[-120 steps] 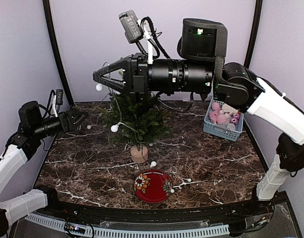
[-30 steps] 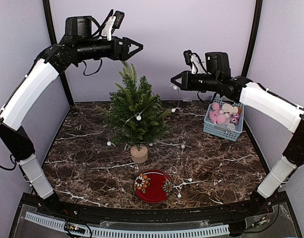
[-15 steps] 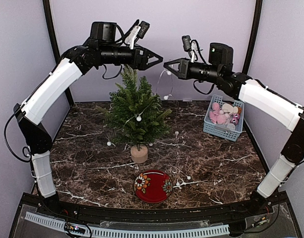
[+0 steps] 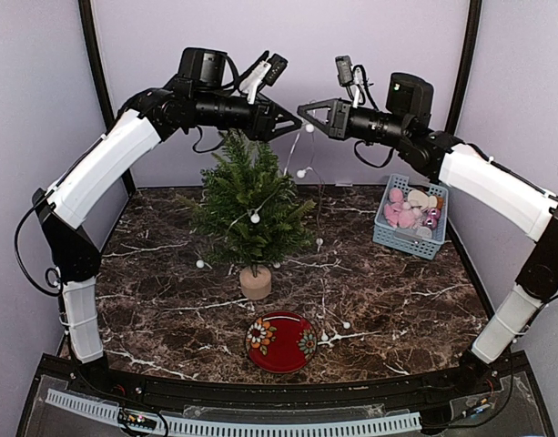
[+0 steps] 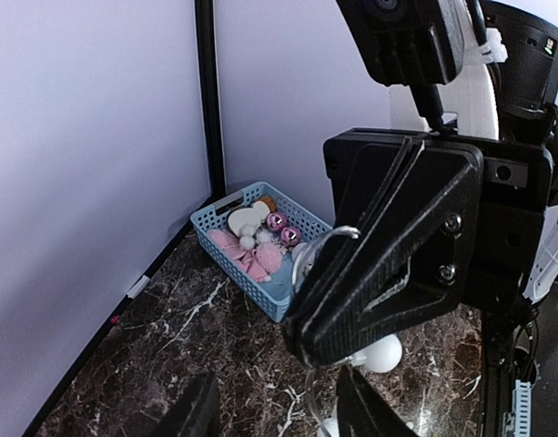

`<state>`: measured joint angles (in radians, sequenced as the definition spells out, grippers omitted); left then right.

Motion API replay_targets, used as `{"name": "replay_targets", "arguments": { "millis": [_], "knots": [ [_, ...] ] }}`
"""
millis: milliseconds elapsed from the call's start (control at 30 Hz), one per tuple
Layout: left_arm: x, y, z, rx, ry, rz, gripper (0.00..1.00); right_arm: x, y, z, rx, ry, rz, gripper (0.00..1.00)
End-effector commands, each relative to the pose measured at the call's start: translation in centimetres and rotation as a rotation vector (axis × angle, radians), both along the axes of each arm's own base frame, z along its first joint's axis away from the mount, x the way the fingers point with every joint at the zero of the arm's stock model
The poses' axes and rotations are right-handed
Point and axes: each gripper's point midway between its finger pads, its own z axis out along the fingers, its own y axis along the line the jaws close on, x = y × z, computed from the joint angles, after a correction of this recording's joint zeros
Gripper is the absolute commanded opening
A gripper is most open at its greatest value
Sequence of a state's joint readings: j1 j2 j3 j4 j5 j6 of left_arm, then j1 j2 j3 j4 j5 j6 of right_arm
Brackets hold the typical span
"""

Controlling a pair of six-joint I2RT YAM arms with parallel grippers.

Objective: Decorate the small christmas tree

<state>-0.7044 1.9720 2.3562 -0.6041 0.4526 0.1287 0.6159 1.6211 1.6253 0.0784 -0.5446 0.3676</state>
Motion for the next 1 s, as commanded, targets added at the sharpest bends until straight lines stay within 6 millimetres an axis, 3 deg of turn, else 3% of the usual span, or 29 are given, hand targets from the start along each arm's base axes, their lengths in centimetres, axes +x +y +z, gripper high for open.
{"name": "replay_targets", "arguments": {
  "millis": [0,733,833,933,967],
  "knots": [
    [-0.7,-0.2,0.2,0.002,0.002,-0.034,0.43,-1.3,-0.6,3.8,0.070,-0.081,0.029,0.00],
    [-2.9,-1.5,-0.3,-0.012,0.026,-0.185,0.34,-2.3,0.4,4.9,0.096,-0.082,0.085,0.00],
    [-3.0,-1.5,-0.1,-0.019,0.022,-0.191,0.24,-2.4,0.7,4.9,0.096,-0.081,0.095,0.00],
    [-3.1,-1.6,0.4,-0.034,0.013,-0.191,0.02,-2.3,0.6,4.5,0.089,-0.071,0.075,0.00],
    [-3.1,-1.5,0.8,-0.041,0.003,-0.186,0.01,-2.1,0.4,4.1,0.082,-0.062,0.057,0.00]
  ]
}}
